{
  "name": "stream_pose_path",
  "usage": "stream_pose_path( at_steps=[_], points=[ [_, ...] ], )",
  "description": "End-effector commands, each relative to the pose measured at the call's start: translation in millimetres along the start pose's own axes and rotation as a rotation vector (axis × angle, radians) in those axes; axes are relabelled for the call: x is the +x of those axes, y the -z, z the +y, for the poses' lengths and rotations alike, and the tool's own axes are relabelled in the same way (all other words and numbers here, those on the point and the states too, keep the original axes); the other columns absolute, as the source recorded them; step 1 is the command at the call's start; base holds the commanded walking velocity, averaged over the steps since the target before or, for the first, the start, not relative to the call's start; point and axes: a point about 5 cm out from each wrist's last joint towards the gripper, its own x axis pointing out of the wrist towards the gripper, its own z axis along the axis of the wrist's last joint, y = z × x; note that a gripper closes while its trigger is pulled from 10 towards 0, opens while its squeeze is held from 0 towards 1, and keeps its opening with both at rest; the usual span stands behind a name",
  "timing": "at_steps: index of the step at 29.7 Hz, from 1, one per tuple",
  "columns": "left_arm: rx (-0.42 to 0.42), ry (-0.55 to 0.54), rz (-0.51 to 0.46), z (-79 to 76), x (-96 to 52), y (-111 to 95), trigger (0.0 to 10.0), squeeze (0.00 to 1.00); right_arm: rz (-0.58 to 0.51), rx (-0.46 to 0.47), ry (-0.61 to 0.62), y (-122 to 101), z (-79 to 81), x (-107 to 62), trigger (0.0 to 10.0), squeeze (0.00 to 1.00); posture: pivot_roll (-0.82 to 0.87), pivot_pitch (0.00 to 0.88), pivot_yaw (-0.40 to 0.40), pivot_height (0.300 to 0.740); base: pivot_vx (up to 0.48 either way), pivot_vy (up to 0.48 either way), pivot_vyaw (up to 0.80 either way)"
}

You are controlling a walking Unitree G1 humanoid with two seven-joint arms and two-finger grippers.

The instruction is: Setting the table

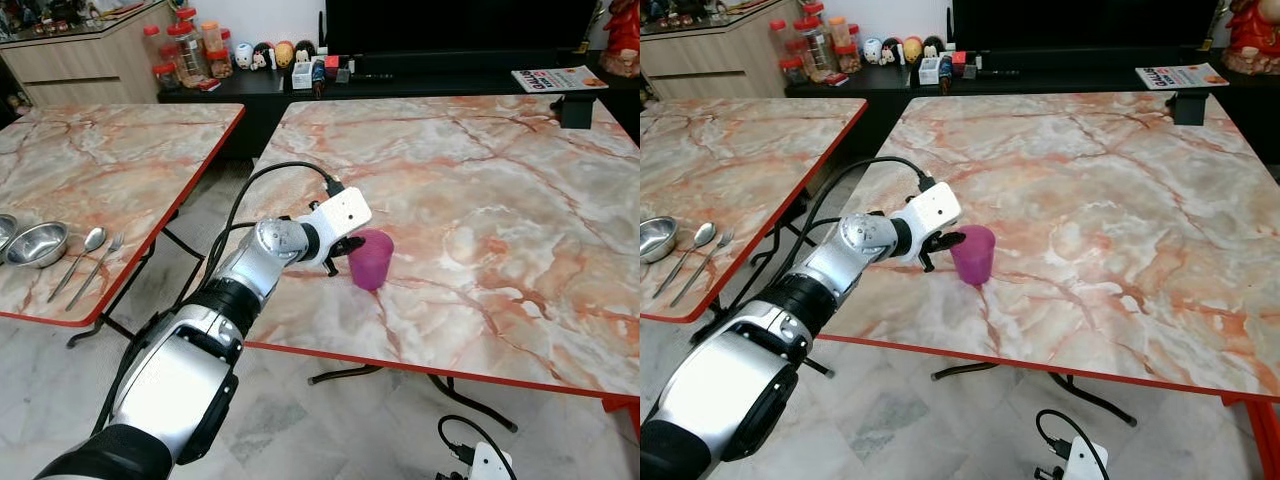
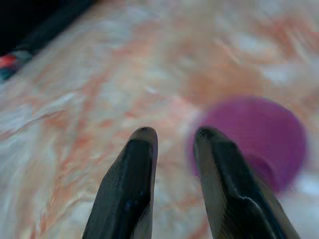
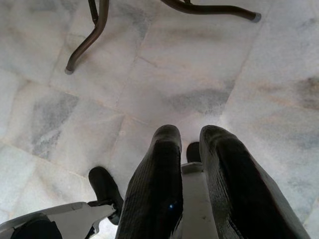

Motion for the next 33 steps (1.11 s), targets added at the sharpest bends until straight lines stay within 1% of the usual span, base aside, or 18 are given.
stream_pose_path(
  at_steps=[1, 2, 3, 6, 8, 9, 10, 12, 13, 16, 17, 20, 22, 23, 27, 29, 31, 33],
  points=[
    [-0.094, -0.159, -0.066, 22.5, -14.0, 5, 10.0, 0.0, 0.004, 0.014, 0.003, 3, 1.3, -0.9, 10.0, 0.0, -0.03, 0.0, 0.12, 0.74, 0.0, 0.0, 0.0],
    [-0.094, -0.159, -0.066, 22.5, -14.0, 5, 10.0, 0.0, 0.004, 0.014, 0.003, 3, 1.3, -0.9, 10.0, 0.0, -0.03, 0.0, 0.12, 0.74, 0.0, 0.0, 0.0],
    [-0.179, -0.282, -0.089, 33.8, -32.0, 24, 10.0, 0.0, 0.002, 0.018, 0.007, 3, -0.7, -1.0, 10.0, 0.0, -0.03, 0.0, 0.112, 0.74, 0.0, 0.0, 0.0],
    [-0.226, -0.411, -0.089, 42.3, -57.3, 51, 10.0, 0.0, -0.006, 0.013, 0.008, 2, -2.1, -1.1, 10.0, 0.0, -0.01, 0.0, 0.102, 0.74, 0.0, 0.0, 0.0],
    [-0.228, -0.499, -0.092, 46.7, -73.8, 65, 10.0, 0.0, -0.013, 0.008, 0.005, 1, -2.7, -1.0, 10.0, 0.0, -0.01, 0.0, 0.096, 0.74, 0.0, 0.0, 0.0],
    [-0.258, -0.594, -0.081, 50.7, -91.5, 82, 10.0, 0.0, -0.02, 0.003, 0.002, 0, -3.1, -0.8, 10.0, 0.0, 0.0, 0.0, 0.092, 0.74, 0.0, 0.0, 0.0],
    [-0.258, -0.594, -0.081, 50.7, -91.5, 82, 10.0, 0.0, -0.02, 0.003, 0.002, 0, -3.1, -0.8, 10.0, 0.0, 0.0, 0.0, 0.092, 0.74, 0.0, 0.0, 0.0],
    [-0.242, -0.668, -0.051, 50.6, -108.4, 98, 10.0, 0.0, -0.026, 0.001, -0.001, -2, -3.7, -0.5, 10.0, 0.0, 0.0, 0.0, 0.087, 0.74, 0.0, 0.0, 0.0],
    [-0.242, -0.668, -0.051, 50.6, -108.4, 98, 10.0, 0.0, -0.026, 0.001, -0.001, -2, -3.7, -0.5, 10.0, 0.0, 0.0, 0.0, 0.087, 0.74, 0.0, 0.0, 0.0],
    [-0.233, -0.752, 0.008, 47.3, -131.7, 120, 10.0, 0.0, -0.03, -0.002, -0.002, -3, -4.2, -0.2, 10.0, 0.0, 0.0, 0.0, 0.083, 0.74, 0.0, 0.0, 0.0],
    [-0.233, -0.783, 0.055, 43.4, -144.1, 133, 10.0, 0.0, -0.031, -0.004, -0.002, -3, -4.7, -0.1, 10.0, 0.0, 0.0, 0.0, 0.082, 0.74, 0.0, 0.0, 0.0],
    [-0.24, -0.808, 0.137, 36.9, -157.6, 151, 10.0, 0.0, -0.031, -0.007, -0.001, -3, -5.2, -0.1, 10.0, 0.0, 0.01, 0.0, 0.08, 0.74, 0.0, 0.0, 0.0],
    [-0.267, -0.824, 0.267, 24.6, -176.6, 179, 10.0, 0.0, -0.025, -0.012, -0.002, -2, -6.1, -0.4, 10.0, 0.0, 0.0, 0.0, 0.08, 0.74, 0.0, 0.0, 0.0],
    [-0.283, -0.835, 0.306, 20.6, -183.1, 187, 10.0, 0.0, -0.024, -0.014, -0.002, -2, -6.1, -0.4, 10.0, 0.0, 0.0, 0.0, 0.081, 0.74, 0.0, 0.0, 0.0],
    [-0.307, -0.848, 0.396, 9.8, -197.4, 205, 10.0, 0.0, -0.024, -0.013, -0.002, -2, -6.1, -0.4, 10.0, 0.0, 0.0, 0.0, 0.082, 0.74, 0.0, 0.0, 0.0],
    [-0.315, -0.842, 0.489, -2.9, -209.4, 220, 10.0, 0.0, -0.024, -0.015, -0.002, -2, -6.7, -0.2, 10.0, 0.0, -0.01, 0.0, 0.082, 0.74, 0.0, 0.0, 0.0],
    [-0.32, -0.841, 0.502, -5.3, -211.4, 222, 10.0, 0.0, -0.024, -0.016, -0.002, -3, -6.7, -0.1, 10.0, 0.0, -0.01, 0.0, 0.082, 0.74, 0.0, 0.0, 0.0],
    [-0.353, -0.831, 0.558, -17.6, -218.8, 232, 10.0, 0.0, -0.027, -0.018, -0.002, -4, -7.2, 0.2, 10.0, 0.0, -0.01, 0.0, 0.076, 0.74, 0.0, 0.0, 0.0]
  ],
)
